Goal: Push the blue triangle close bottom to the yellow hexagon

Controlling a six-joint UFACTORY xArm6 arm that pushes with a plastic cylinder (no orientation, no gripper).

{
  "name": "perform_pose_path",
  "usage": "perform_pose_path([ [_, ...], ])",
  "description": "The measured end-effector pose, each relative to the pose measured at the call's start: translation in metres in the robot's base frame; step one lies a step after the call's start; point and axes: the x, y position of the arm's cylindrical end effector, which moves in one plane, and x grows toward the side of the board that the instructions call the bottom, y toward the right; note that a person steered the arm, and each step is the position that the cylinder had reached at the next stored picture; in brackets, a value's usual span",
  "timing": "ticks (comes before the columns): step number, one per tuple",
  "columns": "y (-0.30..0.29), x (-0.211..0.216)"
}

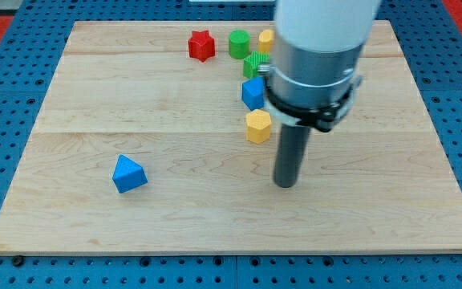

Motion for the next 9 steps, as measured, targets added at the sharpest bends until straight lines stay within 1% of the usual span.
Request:
perform_pose_path([
  [1,-0.051,0.001],
  [3,-0.156,0.051],
  [4,-0.205,0.046],
  [5,-0.237,0.046],
  [6,-0.273,0.034],
  [7,-0.295,0.019],
  [9,-0.299,0.007],
])
